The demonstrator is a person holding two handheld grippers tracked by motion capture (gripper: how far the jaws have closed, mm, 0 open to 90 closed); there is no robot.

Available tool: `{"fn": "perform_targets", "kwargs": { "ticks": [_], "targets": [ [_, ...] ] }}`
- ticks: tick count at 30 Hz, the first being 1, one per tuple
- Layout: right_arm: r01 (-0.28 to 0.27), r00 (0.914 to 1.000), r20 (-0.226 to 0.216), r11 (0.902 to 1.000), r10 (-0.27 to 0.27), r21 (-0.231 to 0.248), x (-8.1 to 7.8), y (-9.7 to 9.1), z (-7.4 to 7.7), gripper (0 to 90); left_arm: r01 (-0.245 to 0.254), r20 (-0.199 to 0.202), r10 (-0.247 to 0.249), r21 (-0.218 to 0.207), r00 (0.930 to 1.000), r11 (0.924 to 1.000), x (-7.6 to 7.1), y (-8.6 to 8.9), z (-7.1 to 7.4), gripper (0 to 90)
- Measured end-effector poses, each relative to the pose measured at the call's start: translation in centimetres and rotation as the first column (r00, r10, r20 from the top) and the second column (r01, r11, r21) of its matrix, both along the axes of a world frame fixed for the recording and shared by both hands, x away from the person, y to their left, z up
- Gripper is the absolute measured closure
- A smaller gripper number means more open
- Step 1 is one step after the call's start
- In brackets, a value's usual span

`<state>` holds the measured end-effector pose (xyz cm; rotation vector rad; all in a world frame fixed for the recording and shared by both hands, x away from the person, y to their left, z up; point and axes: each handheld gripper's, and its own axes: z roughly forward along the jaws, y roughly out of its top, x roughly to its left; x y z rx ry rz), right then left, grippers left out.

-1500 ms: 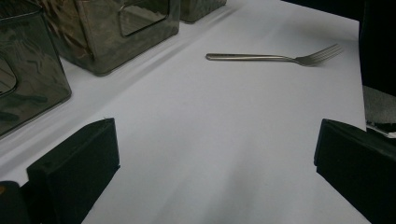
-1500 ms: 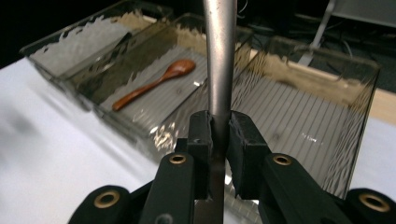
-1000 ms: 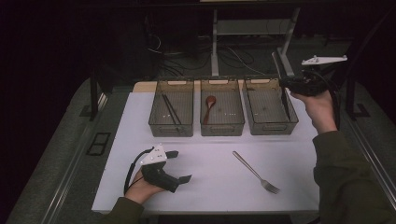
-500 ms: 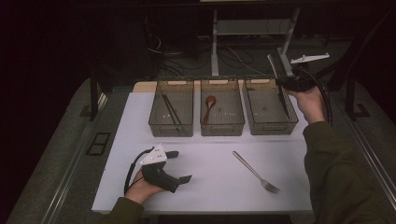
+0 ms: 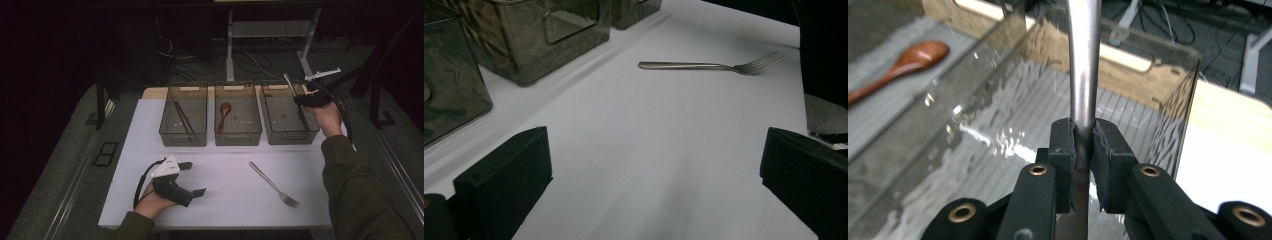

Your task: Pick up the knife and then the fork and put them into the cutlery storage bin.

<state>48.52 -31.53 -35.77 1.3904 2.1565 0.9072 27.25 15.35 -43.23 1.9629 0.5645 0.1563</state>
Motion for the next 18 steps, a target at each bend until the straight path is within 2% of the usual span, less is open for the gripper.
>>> {"fn": "perform_targets", "kwargs": {
  "ticks": [7, 12, 15, 17, 18],
  "targets": [
    [-0.016, 0.998, -0.061, 0.9995, 0.015, -0.026, 0.3, 0.1, -0.9, 78.3, 0.001, 0.0, -0.001, -0.002, 1.0, 1.0, 0.0, 0.0, 0.0, 0.0],
    [-0.028, 0.9959, -0.087, 0.999, 0.025, -0.036, 0.5, 0.5, -1.6, 78.3, 0.004, 0.001, -0.004, 0.0, 1.0, 1.0, 0.0, -0.1, 0.0, 0.0],
    [-0.033, 0.9956, -0.089, 0.9985, 0.029, -0.043, 0.6, 0.8, -2.0, 78.1, 0.005, -0.001, -0.005, -0.002, 1.0, 1.0, 0.0, -0.1, 0.0, 0.0],
    [-0.034, 0.9951, -0.094, 0.9987, 0.03, -0.037, 0.8, 1.0, -2.2, 76.9, 0.006, -0.002, -0.006, 0.0, 1.0, 1.0, 0.0, -0.1, 0.0, 0.0],
    [-0.031, 0.9947, -0.099, 0.999, 0.028, -0.031, 0.8, 1.1, -2.3, 71.6, 0.007, -0.002, -0.007, -0.001, 1.0, 1.0, 0.0, -0.1, 0.0, 0.0]
  ]
}}
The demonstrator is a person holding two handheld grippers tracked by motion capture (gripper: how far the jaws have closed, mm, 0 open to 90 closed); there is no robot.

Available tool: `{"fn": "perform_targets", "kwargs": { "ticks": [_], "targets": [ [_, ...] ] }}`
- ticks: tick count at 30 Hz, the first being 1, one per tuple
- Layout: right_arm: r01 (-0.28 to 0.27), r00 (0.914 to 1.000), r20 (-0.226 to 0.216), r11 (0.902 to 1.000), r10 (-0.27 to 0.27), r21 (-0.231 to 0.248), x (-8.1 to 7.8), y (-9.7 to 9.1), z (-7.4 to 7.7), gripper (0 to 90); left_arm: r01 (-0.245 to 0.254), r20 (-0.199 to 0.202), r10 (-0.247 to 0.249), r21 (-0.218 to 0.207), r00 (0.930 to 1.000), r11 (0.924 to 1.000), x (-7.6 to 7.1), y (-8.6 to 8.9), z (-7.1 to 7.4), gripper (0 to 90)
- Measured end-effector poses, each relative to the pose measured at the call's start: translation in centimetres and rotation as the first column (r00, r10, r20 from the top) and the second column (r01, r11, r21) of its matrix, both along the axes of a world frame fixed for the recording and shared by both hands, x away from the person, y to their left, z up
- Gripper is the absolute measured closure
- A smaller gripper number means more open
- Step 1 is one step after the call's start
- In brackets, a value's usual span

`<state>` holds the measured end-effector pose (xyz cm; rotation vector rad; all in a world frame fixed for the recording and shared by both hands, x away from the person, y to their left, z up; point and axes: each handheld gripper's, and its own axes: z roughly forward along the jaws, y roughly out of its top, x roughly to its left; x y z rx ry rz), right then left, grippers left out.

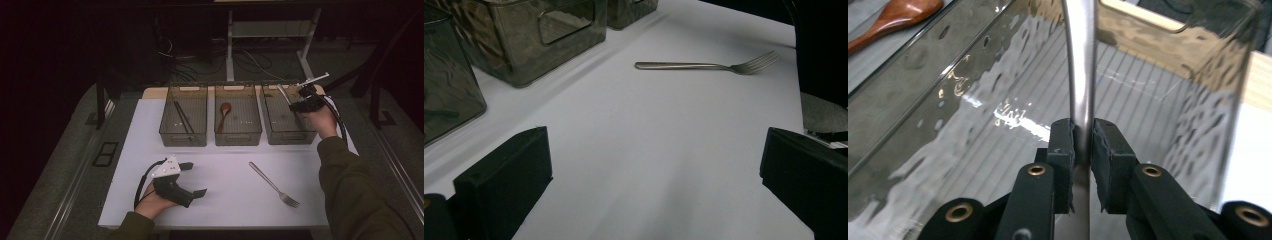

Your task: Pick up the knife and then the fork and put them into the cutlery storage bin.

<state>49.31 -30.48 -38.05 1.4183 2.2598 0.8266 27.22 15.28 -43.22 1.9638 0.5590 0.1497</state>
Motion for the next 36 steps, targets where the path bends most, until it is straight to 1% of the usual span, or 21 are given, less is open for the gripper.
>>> {"fn": "perform_targets", "kwargs": {
  "ticks": [2, 4, 5, 7, 8, 9, 11, 14, 18, 21, 24, 28, 31, 36],
  "targets": [
    [0.006, 1.0, 0.002, 1.0, -0.006, 0.003, 0.0, 0.1, 0.0, 65.3, 0.001, 0.002, -0.001, -0.003, 1.0, 1.0, 0.0, 0.0, 0.0, 0.0],
    [0.008, 0.9999, 0.008, 0.9985, -0.009, 0.054, -0.1, 0.0, 0.2, 59.5, 0.0, 0.0, 0.0, -0.003, 1.0, 1.0, 0.0, 0.0, 0.0, 0.0],
    [0.001, 0.9999, 0.01, 0.9975, -0.002, 0.071, -0.2, -0.1, 0.3, 57.7, 0.0, 0.001, 0.0, -0.003, 1.0, 1.0, 0.0, 0.0, 0.0, 0.0],
    [-0.004, 0.9997, 0.022, 0.9961, 0.003, 0.088, -0.5, -0.1, 0.6, 53.3, 0.002, 0.001, -0.002, -0.002, 1.0, 1.0, 0.0, 0.0, 0.0, 0.0],
    [-0.014, 0.9993, 0.036, 0.9934, 0.009, 0.114, -0.8, -0.2, 0.9, 51.2, 0.003, 0.001, -0.003, -0.002, 1.0, 1.0, 0.0, 0.0, 0.0, 0.0],
    [-0.017, 0.9991, 0.04, 0.9909, 0.012, 0.134, -1.1, -0.3, 1.1, 48.1, 0.003, 0.001, -0.003, -0.001, 1.0, 1.0, 0.0, 0.0, 0.0, 0.0],
    [-0.02, 0.9984, 0.056, 0.9884, 0.011, 0.151, -1.7, -0.4, 1.7, 46.4, 0.001, 0.001, -0.001, -0.001, 1.0, 1.0, 0.0, 0.0, 0.0, 0.0],
    [-0.041, 0.9964, 0.08, 0.9817, 0.027, 0.186, -2.9, -0.6, 2.5, 43.6, 0.0, 0.002, 0.0, -0.001, 1.0, 1.0, -0.1, 0.0, 0.0, 0.0],
    [-0.062, 0.9943, 0.097, 0.9788, 0.043, 0.195, -4.6, -0.9, 3.4, 39.3, 0.002, 0.002, -0.002, 0.005, 1.0, 1.0, -0.1, -0.1, 0.0, 0.0],
    [-0.075, 0.9933, 0.103, 0.9755, 0.054, 0.207, -5.9, -1.1, 4.0, 38.6, 0.004, 0.004, -0.004, 0.006, 1.0, 1.0, -0.1, -0.1, 0.1, 0.0],
    [-0.083, 0.9916, 0.115, 0.9767, 0.061, 0.198, -7.3, -1.2, 4.4, 37.4, 0.005, 0.001, -0.005, 0.006, 1.0, 1.0, -0.1, -0.1, 0.0, 0.0],
    [-0.095, 0.9891, 0.13, 0.9738, 0.069, 0.206, -9.1, -1.6, 4.5, 37.0, 0.008, 0.005, -0.008, 0.006, 1.0, 0.9999, -0.1, -0.1, 0.0, 0.0],
    [-0.106, 0.9865, 0.146, 0.9675, 0.074, 0.229, -10.4, -1.9, 4.5, 37.0, 0.007, 0.005, -0.007, 0.007, 1.0, 0.9999, -0.1, -0.2, 0.0, 0.0],
    [-0.137, 0.981, 0.167, 0.9597, 0.098, 0.245, -12.6, -1.9, 4.1, 36.8, 0.005, 0.005, -0.005, 0.009, 1.0, 0.9999, -0.1, -0.2, 0.0, 0.0]
  ]
}}
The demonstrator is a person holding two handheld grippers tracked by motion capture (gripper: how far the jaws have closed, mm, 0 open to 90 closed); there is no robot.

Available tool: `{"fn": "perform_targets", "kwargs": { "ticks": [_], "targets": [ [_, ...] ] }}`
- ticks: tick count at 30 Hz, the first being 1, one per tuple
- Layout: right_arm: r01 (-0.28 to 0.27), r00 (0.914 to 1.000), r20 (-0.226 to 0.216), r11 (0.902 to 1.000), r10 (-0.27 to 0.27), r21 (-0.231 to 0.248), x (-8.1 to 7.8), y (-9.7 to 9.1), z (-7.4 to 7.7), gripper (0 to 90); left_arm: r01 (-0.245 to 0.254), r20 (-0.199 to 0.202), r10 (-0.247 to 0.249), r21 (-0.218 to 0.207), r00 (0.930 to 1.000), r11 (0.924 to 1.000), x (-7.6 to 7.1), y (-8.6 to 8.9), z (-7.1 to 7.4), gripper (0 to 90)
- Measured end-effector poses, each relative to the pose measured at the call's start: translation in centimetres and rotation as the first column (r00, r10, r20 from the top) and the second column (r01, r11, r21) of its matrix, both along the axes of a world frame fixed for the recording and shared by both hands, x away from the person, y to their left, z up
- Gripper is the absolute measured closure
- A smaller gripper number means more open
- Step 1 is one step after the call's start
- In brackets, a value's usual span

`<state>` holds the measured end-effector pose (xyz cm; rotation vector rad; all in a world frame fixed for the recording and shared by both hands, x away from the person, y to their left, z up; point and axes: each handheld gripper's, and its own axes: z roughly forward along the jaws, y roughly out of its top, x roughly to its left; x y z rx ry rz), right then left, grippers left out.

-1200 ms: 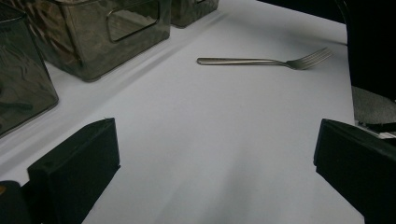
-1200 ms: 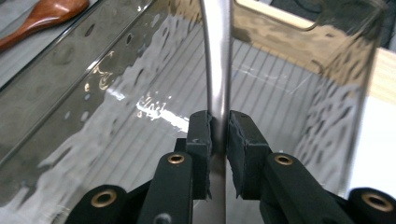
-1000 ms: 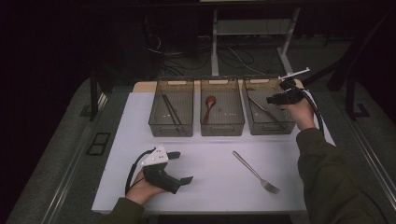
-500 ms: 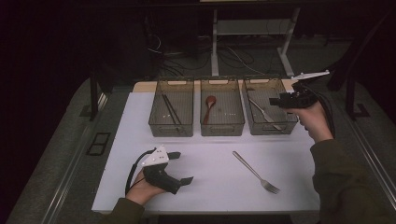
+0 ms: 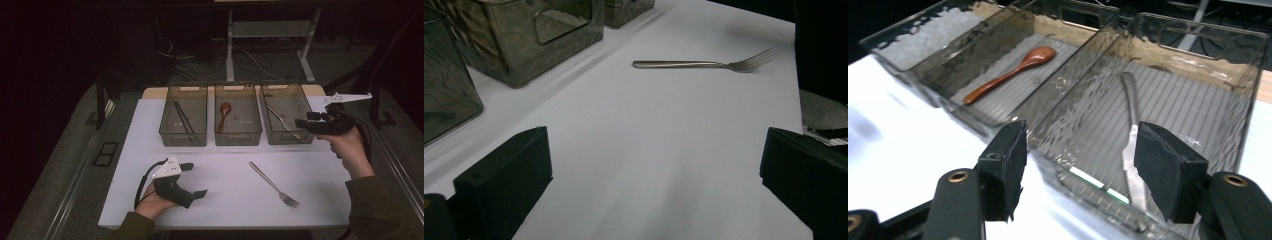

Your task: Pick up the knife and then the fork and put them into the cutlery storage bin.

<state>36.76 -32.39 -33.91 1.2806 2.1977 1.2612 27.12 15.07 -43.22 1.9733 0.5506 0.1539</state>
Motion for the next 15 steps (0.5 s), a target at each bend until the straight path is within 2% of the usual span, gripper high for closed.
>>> {"fn": "perform_targets", "kwargs": {
  "ticks": [7, 9, 12, 15],
  "targets": [
    [-0.027, 0.9996, -0.003, 0.9996, 0.027, 0.005, -2.7, 0.3, -1.2, 41.3, 0.001, 0.003, -0.001, 0.001, 1.0, 1.0, 0.0, 0.0, 0.0, 0.0],
    [-0.03, 0.9995, -0.01, 0.9995, 0.03, -0.006, -3.2, 0.5, -1.5, 42.2, 0.0, 0.004, 0.0, 0.0, 1.0, 1.0, 0.0, 0.0, 0.0, 0.0],
    [-0.048, 0.9985, -0.028, 0.9987, 0.047, -0.02, -3.9, 0.8, -2.0, 47.2, 0.003, 0.005, -0.003, 0.005, 1.0, 1.0, 0.0, 0.0, 0.0, 0.0],
    [-0.077, 0.995, -0.067, 0.9961, 0.074, -0.043, -4.6, 1.5, -2.6, 50.8, 0.0, 0.005, 0.0, 0.004, 1.0, 1.0, 0.0, 0.0, 0.0, 0.0]
  ]
}}
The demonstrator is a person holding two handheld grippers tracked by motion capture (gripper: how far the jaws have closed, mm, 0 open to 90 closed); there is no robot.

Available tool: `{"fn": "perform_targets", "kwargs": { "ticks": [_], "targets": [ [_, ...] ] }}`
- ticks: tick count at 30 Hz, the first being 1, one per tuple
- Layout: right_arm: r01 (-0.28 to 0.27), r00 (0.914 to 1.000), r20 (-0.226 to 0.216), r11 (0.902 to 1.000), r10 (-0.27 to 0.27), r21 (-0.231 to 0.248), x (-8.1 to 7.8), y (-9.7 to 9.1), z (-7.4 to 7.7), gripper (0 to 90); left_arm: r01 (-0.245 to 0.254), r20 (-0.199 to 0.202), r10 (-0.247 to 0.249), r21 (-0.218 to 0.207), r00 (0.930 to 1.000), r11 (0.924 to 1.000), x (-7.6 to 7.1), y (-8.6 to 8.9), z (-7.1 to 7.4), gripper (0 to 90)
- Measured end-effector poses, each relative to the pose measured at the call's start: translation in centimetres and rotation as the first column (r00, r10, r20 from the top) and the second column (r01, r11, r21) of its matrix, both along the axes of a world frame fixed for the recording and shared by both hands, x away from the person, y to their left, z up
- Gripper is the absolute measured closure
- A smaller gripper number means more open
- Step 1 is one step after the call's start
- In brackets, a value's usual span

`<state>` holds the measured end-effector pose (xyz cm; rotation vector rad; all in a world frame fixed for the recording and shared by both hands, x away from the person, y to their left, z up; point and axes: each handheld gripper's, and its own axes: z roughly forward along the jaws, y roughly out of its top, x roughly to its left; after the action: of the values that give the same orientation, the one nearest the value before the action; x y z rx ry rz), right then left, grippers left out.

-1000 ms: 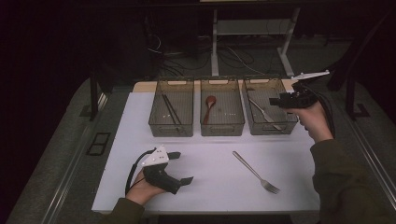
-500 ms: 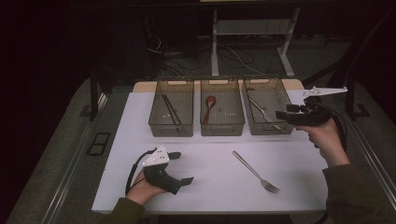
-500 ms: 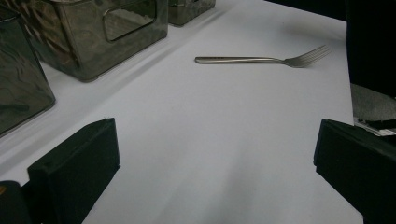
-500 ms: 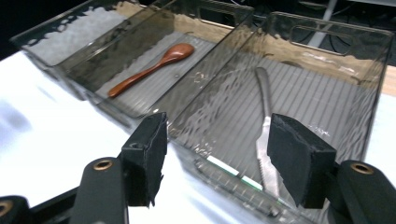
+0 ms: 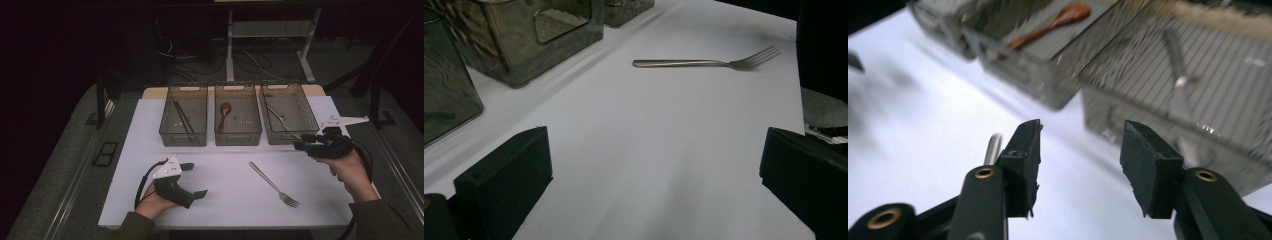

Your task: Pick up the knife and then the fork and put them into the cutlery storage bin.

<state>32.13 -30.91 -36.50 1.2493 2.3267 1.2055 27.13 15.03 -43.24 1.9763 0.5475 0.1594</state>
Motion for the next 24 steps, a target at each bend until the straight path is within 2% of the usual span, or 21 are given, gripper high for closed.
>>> {"fn": "perform_targets", "kwargs": {
  "ticks": [4, 8, 10, 15, 20, 24],
  "targets": [
    [-0.034, 0.9988, -0.037, 0.9974, 0.032, -0.064, -0.8, 1.4, -0.5, 53.7, 0.002, 0.001, -0.002, 0.005, 1.0, 1.0, 0.0, 0.0, 0.0, 0.0],
    [-0.072, 0.9943, -0.084, 0.995, 0.066, -0.069, -1.3, 2.4, -0.9, 56.2, 0.002, 0.001, -0.003, 0.007, 1.0, 1.0, 0.0, 0.0, 0.0, 0.0],
    [-0.088, 0.9912, -0.107, 0.9921, 0.078, -0.089, -1.5, 2.9, -1.2, 58.4, 0.004, 0.002, -0.004, 0.008, 1.0, 1.0, 0.0, 0.0, 0.0, 0.0],
    [-0.137, 0.978, -0.173, 0.9849, 0.117, -0.106, -1.8, 4.2, -1.9, 62.3, 0.004, 0.003, -0.004, 0.01, 1.0, 0.9999, 0.0, 0.1, 0.0, 0.0],
    [-0.211, 0.9569, -0.233, 0.9668, 0.174, -0.144, -2.0, 5.8, -2.5, 62.2, 0.006, 0.003, -0.006, 0.015, 1.0, 0.9999, 0.0, 0.0, -0.1, 0.0],
    [-0.234, 0.9449, -0.275, 0.9541, 0.179, -0.186, -2.1, 6.9, -3.1, 62.7, 0.004, 0.002, -0.004, 0.023, 1.0, 0.9997, 0.0, 0.0, -0.1, 0.5]
  ]
}}
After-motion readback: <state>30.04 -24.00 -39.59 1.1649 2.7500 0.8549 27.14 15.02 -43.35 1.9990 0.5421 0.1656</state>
